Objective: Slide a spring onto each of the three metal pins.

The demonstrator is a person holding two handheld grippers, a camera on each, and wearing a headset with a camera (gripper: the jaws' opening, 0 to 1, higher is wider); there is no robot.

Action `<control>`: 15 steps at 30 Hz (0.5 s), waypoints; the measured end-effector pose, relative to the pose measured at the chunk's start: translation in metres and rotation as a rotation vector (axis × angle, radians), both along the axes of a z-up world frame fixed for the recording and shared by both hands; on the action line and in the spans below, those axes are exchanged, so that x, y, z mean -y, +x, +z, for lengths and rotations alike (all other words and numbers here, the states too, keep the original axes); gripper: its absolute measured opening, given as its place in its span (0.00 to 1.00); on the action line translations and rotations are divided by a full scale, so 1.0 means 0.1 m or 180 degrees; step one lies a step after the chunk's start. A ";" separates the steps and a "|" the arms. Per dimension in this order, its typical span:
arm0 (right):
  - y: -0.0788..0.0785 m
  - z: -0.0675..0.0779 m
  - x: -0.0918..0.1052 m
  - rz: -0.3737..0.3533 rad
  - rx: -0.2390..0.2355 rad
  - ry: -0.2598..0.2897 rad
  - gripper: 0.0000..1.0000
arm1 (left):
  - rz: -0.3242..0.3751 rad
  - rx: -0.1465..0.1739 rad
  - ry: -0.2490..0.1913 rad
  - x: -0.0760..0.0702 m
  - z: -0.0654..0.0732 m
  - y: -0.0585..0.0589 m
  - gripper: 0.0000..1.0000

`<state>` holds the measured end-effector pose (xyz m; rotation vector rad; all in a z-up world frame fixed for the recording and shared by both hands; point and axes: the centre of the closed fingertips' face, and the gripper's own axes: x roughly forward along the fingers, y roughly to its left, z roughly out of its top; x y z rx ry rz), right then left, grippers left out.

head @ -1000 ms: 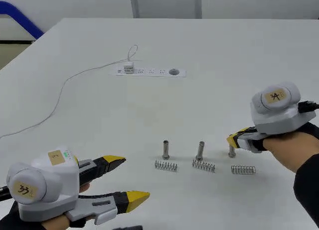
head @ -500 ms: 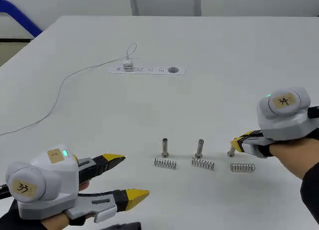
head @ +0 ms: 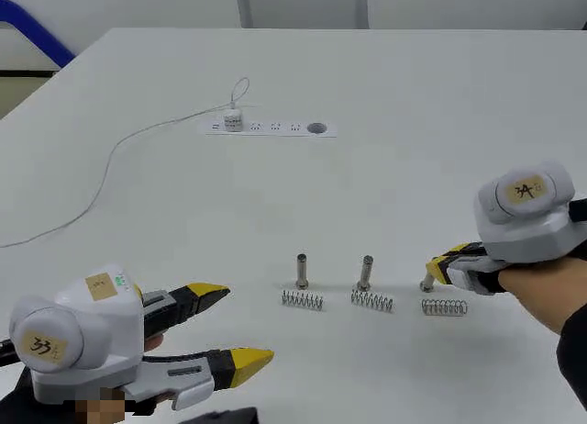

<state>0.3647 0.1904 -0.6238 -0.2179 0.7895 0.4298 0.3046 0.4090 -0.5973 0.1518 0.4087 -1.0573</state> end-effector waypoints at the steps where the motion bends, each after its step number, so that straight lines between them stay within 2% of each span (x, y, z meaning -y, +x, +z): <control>1: 0.00 0.01 0.00 0.0002 -0.0001 0.0008 0.10 | 0.0003 0.0002 -0.0001 0.00 0.00 0.00 0.58; 10: -0.05 0.11 0.01 0.0071 0.0078 0.0003 0.14 | 0.0006 0.0008 -0.0005 0.00 0.01 0.00 0.58; 15: -0.13 0.15 0.01 0.0208 0.0100 0.0010 0.14 | 0.0003 0.0004 -0.0002 0.00 0.00 0.01 0.57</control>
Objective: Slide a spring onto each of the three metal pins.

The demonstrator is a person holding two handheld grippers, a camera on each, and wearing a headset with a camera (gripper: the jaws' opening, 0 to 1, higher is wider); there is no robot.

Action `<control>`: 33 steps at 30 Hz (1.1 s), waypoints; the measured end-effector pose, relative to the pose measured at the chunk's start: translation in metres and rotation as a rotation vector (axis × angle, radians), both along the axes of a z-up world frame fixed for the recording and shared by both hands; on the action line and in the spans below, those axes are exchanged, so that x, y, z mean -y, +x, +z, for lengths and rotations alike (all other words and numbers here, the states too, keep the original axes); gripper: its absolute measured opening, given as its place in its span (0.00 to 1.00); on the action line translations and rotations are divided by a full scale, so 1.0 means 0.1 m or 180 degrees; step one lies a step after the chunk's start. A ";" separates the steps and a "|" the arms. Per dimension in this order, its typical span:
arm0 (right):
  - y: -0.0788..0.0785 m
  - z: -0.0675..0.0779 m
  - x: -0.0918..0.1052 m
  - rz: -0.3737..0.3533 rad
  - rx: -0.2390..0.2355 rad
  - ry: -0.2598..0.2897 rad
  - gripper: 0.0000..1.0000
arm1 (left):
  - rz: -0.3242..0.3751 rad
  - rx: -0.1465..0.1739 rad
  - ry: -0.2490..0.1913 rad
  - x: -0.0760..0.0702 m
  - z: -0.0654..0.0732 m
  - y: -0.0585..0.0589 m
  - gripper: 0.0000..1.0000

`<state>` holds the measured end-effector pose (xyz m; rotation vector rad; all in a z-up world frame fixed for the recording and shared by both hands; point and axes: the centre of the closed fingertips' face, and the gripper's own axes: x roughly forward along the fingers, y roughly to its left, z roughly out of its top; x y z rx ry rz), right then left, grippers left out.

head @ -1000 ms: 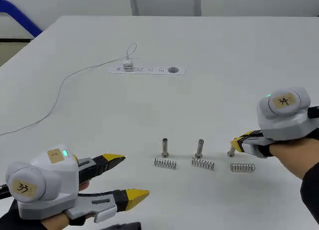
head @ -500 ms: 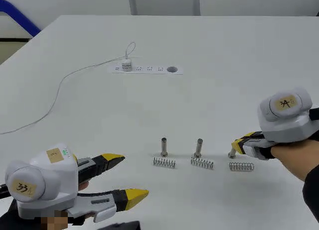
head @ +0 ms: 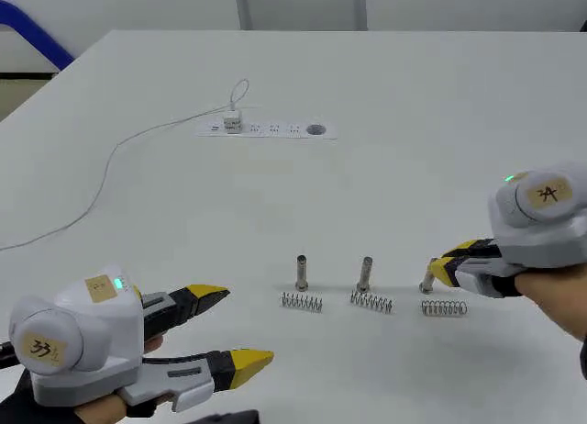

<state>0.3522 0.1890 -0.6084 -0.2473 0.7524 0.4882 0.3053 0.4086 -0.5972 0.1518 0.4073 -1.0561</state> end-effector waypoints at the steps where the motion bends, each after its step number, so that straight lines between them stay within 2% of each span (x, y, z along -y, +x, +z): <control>1: 0.00 -0.01 0.02 0.0052 0.0003 -0.0015 0.14 | -0.0003 0.0001 0.0003 0.00 0.00 0.00 0.58; 3: -0.06 -0.03 -0.01 0.0232 -0.0036 -0.0044 0.14 | -0.0006 -0.0001 0.0004 0.00 0.00 0.00 0.57; 7: -0.16 -0.08 -0.02 0.0572 -0.0109 -0.0221 0.14 | -0.0006 0.0000 0.0008 0.01 0.00 0.00 0.57; 8: -0.19 -0.09 -0.05 0.0742 -0.0115 -0.0275 0.14 | -0.0004 0.0001 0.0009 0.00 0.00 0.00 0.57; 10: -0.24 -0.11 -0.07 0.0942 -0.0142 -0.0414 0.14 | -0.0003 0.0000 0.0007 0.00 0.00 0.00 0.57; 11: -0.27 -0.13 -0.10 0.1148 -0.0140 -0.0548 0.14 | -0.0004 0.0000 0.0011 0.00 0.00 0.00 0.57; 12: -0.29 -0.15 -0.10 0.1248 -0.0160 -0.0620 0.14 | -0.0006 -0.0001 0.0015 0.00 -0.01 -0.01 0.57; 14: -0.31 -0.19 -0.13 0.1439 -0.0204 -0.0715 0.14 | -0.0012 -0.0001 0.0019 0.01 -0.01 -0.01 0.57; 16: -0.32 -0.21 -0.19 0.1613 -0.0207 -0.0739 0.14 | -0.0015 0.0007 0.0031 0.01 -0.01 -0.01 0.57; 19: -0.33 -0.28 -0.25 0.1796 -0.0280 -0.0745 0.14 | -0.0012 0.0008 0.0034 0.00 -0.01 -0.01 0.57; 23: -0.31 -0.38 -0.24 0.2054 -0.0331 -0.1006 0.14 | -0.0008 0.0008 0.0039 0.00 -0.01 -0.02 0.57; 33: -0.26 -0.51 -0.24 0.2437 -0.0494 -0.1212 0.14 | 0.0001 -0.0003 0.0045 0.00 -0.01 -0.02 0.57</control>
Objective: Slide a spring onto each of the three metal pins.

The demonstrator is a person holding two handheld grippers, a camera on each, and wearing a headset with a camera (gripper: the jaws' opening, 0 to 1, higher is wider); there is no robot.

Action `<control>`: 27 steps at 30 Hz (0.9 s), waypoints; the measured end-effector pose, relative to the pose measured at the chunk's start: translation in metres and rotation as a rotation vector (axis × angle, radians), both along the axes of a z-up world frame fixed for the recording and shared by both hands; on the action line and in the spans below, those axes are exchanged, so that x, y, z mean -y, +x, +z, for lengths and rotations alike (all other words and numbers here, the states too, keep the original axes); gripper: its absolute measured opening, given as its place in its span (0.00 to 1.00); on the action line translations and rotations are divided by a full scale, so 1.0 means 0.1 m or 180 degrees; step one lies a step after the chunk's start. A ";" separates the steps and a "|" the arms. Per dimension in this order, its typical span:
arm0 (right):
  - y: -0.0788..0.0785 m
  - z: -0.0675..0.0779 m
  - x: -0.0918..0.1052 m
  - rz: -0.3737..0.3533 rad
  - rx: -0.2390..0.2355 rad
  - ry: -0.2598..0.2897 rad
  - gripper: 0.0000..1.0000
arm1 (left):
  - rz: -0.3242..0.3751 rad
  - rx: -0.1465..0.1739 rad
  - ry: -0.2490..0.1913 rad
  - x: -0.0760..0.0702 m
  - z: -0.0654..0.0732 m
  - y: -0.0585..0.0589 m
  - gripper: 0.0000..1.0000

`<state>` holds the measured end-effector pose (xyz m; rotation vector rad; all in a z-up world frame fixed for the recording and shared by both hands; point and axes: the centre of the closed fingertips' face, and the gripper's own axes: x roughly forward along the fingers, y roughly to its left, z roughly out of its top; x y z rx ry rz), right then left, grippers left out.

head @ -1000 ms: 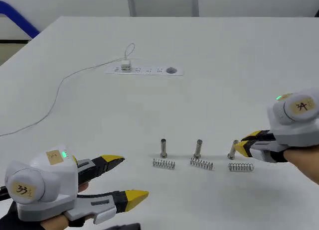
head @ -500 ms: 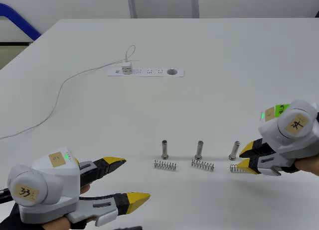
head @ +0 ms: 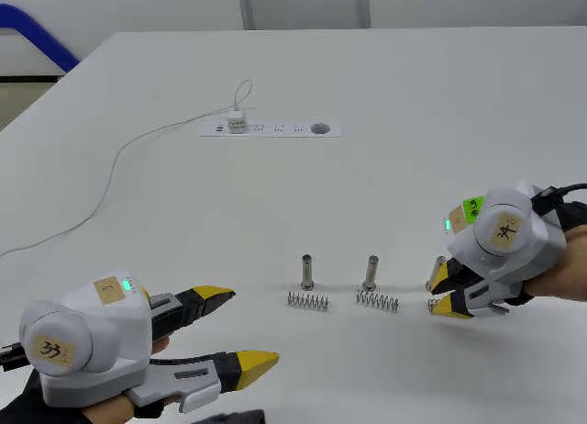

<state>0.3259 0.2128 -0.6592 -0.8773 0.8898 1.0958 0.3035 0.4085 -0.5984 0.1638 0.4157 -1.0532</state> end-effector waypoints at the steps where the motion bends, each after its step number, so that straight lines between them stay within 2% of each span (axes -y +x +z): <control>1: 0.01 -0.01 -0.01 0.0011 0.0001 -0.0012 0.14 | 0.0002 0.0001 0.0001 0.00 0.00 0.00 0.57; 6: 0.01 -0.07 -0.01 0.0139 -0.0045 -0.0146 0.14 | 0.0013 0.0003 0.0002 0.00 0.01 0.00 0.57; 13: 0.03 -0.13 0.03 0.0188 -0.0109 -0.0245 0.13 | 0.0028 0.0004 -0.0002 -0.02 0.02 0.00 0.57; 27: 0.02 -0.17 0.01 0.0252 -0.0175 -0.0314 0.12 | 0.0035 0.0003 -0.0008 -0.02 0.02 0.01 0.57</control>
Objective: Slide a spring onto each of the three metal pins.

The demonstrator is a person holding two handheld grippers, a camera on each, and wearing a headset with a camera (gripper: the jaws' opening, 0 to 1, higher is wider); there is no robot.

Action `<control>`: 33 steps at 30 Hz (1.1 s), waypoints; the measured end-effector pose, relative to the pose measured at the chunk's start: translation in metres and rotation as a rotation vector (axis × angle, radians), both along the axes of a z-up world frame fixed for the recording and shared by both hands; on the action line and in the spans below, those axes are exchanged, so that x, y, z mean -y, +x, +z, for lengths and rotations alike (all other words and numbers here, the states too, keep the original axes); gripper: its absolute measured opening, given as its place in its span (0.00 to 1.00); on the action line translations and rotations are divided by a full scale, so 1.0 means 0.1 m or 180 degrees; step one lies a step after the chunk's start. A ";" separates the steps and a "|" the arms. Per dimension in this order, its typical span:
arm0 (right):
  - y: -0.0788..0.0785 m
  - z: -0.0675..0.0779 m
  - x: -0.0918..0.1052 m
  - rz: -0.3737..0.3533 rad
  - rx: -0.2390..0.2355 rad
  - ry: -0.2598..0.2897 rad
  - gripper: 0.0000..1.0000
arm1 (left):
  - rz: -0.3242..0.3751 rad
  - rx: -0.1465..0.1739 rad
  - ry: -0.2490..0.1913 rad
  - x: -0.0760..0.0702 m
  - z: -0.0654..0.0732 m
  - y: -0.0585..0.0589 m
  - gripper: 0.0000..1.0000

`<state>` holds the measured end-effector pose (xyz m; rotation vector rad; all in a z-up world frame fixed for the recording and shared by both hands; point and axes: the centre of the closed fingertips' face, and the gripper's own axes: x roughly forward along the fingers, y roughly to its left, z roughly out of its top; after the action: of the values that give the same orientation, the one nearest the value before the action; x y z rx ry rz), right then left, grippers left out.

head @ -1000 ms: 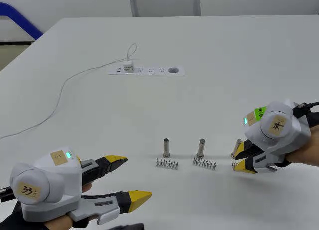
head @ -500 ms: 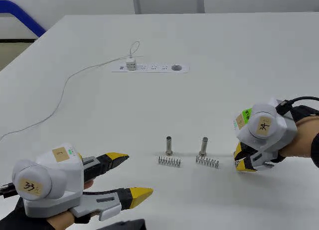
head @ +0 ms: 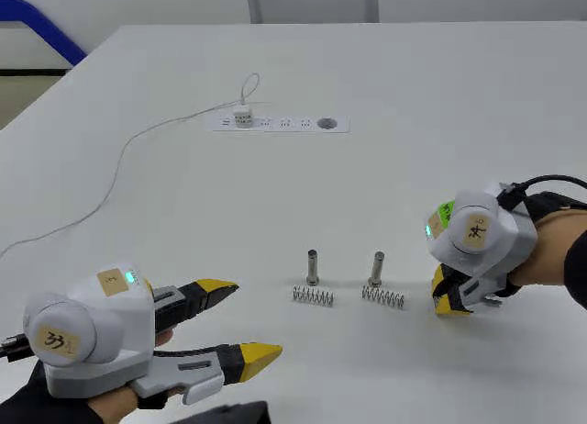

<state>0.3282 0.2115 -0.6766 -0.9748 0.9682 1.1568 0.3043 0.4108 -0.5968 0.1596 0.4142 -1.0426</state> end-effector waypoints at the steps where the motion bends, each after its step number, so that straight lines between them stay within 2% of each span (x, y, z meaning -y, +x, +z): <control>1: 0.00 0.00 0.00 0.0011 0.0008 -0.0006 0.12 | -0.0001 0.0001 -0.0001 0.00 0.00 0.00 0.57; 3: 0.00 0.01 -0.01 -0.0019 0.0023 0.0023 0.12 | -0.0001 0.0002 0.0002 0.00 0.00 0.00 0.57; 11: 0.00 0.17 -0.09 -0.0228 0.0090 0.0330 0.12 | -0.0022 -0.0002 0.0015 0.01 -0.01 -0.01 0.57; 33: -0.04 0.37 -0.06 -0.0658 0.0317 0.0738 0.12 | -0.0046 0.0001 0.0032 0.01 -0.02 -0.01 0.56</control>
<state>0.3238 0.2176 -0.6399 -0.7215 0.8142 1.0116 0.3032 0.4093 -0.5987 0.1719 0.4186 -1.0550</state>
